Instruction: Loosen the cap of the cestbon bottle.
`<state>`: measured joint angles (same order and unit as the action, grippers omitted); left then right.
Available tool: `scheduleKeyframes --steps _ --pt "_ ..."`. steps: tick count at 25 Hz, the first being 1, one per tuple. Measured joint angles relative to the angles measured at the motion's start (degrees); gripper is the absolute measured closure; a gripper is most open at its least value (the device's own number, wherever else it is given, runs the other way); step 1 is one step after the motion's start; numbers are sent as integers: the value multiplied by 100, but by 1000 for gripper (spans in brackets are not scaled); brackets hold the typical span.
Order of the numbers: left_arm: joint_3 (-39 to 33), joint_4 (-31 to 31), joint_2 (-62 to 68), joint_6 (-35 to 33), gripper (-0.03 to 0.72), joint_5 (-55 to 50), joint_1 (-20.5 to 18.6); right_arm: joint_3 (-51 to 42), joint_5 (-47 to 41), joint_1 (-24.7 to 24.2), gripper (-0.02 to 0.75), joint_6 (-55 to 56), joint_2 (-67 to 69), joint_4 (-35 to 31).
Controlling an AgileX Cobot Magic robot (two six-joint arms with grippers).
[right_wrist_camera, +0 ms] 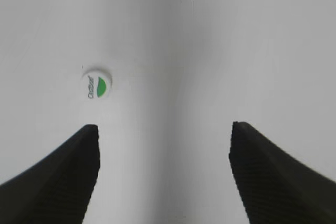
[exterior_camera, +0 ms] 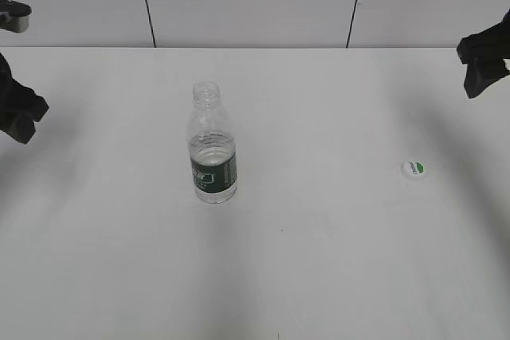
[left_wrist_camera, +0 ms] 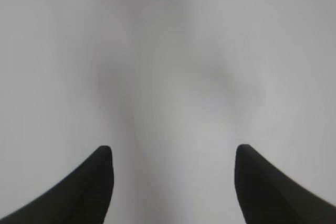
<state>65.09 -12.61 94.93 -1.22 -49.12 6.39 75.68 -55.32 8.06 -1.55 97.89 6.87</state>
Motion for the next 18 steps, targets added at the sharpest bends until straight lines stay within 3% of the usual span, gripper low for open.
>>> scheduleKeyframes --steps 6,11,18 --pt "29 424 -347 -133 249 -997 0 87 -1160 0 145 -243 -616 -151" --pt "-23 608 -1027 -141 249 -1441 0 92 -1379 0 145 -359 -1301 -470" --pt "-1072 823 -2620 -145 252 -1438 0 -272 -1389 0 145 -370 -2573 -726"
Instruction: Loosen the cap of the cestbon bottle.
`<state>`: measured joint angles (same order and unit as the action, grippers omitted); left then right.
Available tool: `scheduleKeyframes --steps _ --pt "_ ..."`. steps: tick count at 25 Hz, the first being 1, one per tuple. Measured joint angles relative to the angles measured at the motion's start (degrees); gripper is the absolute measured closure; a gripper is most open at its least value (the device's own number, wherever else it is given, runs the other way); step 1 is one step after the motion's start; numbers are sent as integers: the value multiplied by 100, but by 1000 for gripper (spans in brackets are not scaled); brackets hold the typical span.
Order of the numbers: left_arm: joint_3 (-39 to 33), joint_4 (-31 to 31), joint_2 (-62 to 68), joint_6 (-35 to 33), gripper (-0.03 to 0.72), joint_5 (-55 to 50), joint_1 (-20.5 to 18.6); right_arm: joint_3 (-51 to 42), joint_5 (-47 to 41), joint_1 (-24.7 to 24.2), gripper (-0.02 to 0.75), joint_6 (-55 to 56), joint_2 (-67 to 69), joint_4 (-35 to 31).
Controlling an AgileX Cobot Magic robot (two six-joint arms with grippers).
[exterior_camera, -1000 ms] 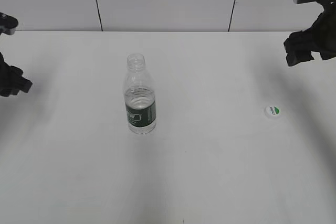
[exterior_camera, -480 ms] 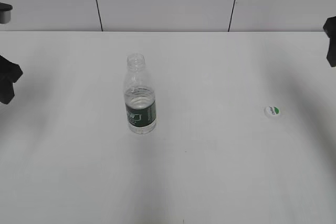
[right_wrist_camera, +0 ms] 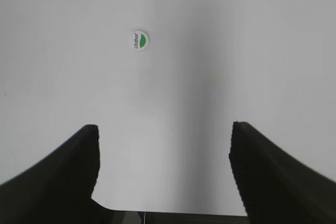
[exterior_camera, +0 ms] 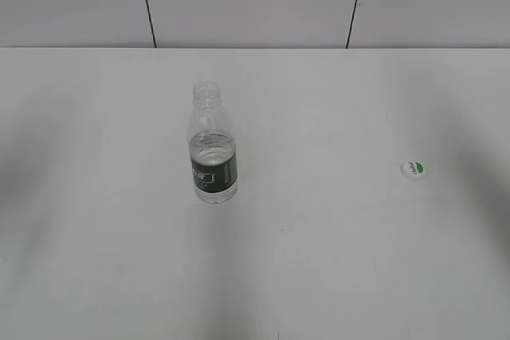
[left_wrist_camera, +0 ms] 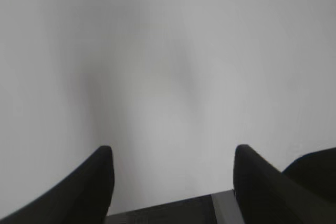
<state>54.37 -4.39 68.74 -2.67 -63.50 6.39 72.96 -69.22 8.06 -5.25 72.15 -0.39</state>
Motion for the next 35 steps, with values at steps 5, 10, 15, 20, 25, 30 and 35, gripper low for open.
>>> scheduleKeyframes --steps 5,10,15,20,25,30,35 --pt "-763 115 -1397 -12 252 -68 0 -672 -11 0 145 0 -1083 -21" --pt "-1237 157 -3017 -12 252 -151 0 -1468 -28 0 145 0 -2016 -21" --pt "-1579 157 -4099 -12 256 -150 0 -2537 -38 0 145 0 -3038 3" --pt "-2109 175 -4676 -12 260 -128 0 -3408 -49 0 145 0 -3891 -1" --pt "-2272 341 -4910 6 261 249 0 -3916 -29 0 145 0 -4701 -1" --pt "-2333 402 -4910 11 262 324 0 -4239 314 0 145 0 -5563 -1" --pt "-2333 439 -5086 11 262 326 0 -4381 596 0 145 0 -6410 -1"
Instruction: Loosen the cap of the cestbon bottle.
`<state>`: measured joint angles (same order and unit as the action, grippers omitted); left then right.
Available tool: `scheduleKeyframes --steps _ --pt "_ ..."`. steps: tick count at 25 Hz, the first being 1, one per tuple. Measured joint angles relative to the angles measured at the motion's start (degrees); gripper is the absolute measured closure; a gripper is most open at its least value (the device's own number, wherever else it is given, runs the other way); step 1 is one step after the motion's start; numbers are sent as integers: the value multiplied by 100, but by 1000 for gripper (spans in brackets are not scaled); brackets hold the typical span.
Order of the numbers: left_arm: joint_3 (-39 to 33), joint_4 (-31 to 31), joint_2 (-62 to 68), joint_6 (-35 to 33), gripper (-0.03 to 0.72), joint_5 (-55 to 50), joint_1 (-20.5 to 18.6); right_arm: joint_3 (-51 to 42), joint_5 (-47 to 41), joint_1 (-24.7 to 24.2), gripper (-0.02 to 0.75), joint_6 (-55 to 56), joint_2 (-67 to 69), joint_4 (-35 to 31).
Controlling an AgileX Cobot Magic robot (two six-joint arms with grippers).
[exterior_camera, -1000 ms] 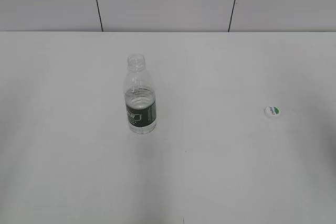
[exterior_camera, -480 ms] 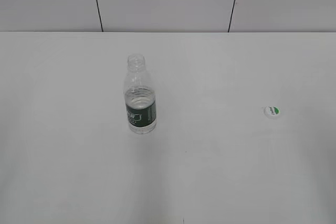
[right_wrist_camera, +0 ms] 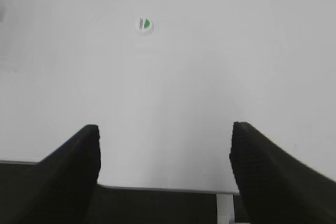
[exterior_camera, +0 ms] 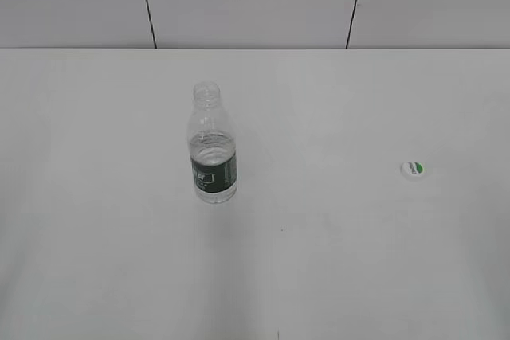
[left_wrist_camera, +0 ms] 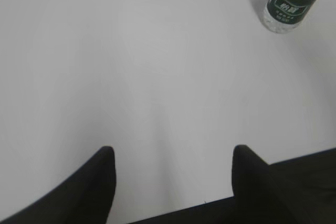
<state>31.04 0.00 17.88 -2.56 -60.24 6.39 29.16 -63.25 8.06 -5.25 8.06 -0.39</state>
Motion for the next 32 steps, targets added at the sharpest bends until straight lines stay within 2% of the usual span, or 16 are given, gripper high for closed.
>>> scheduleKeyframes --steps 5,12,27,32 --pt "0 0 -770 0 262 0 0 -22 26 0 145 0 -814 0" --pt "-10 75 -1772 0 262 -9 0 -27 29 0 146 0 -837 7" --pt "-10 107 -1823 11 274 -3 0 -27 49 -19 149 0 -837 -21" --pt "-10 107 -1823 11 274 -3 -152 -27 49 -299 149 0 -837 -21"
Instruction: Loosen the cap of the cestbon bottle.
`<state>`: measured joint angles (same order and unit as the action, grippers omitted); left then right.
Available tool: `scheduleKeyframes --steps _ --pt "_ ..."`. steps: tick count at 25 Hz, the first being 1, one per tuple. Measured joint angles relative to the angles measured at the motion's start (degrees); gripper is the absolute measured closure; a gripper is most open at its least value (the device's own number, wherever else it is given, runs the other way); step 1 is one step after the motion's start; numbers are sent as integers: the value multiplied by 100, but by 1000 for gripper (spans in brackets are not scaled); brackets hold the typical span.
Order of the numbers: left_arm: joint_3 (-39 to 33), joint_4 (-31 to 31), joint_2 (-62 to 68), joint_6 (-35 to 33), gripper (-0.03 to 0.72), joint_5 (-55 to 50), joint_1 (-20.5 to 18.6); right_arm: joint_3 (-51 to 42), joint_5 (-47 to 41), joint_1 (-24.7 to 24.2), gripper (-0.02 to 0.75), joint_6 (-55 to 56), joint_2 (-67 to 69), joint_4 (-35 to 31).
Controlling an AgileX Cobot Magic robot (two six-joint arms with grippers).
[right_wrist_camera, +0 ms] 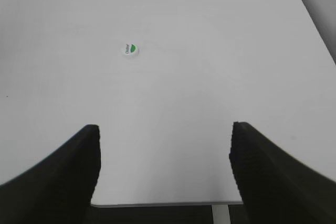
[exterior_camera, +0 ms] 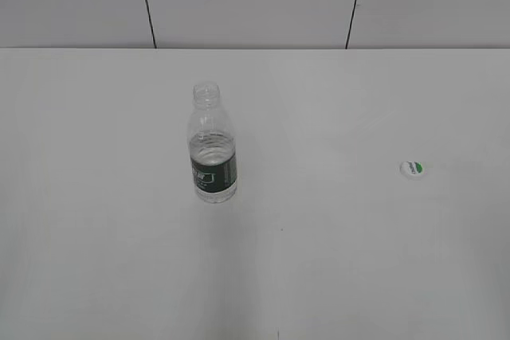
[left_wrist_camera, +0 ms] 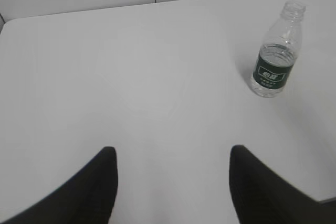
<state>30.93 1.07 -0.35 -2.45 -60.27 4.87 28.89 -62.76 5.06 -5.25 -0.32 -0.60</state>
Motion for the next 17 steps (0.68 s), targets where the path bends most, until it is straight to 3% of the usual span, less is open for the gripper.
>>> scheduleKeyframes --steps 5,17 --pt "0 0 0 0 275 0 -377 0 0 -118 149 0 0 0" --pt "0 0 0 0 276 0 -396 0 5 -118 149 0 0 0"
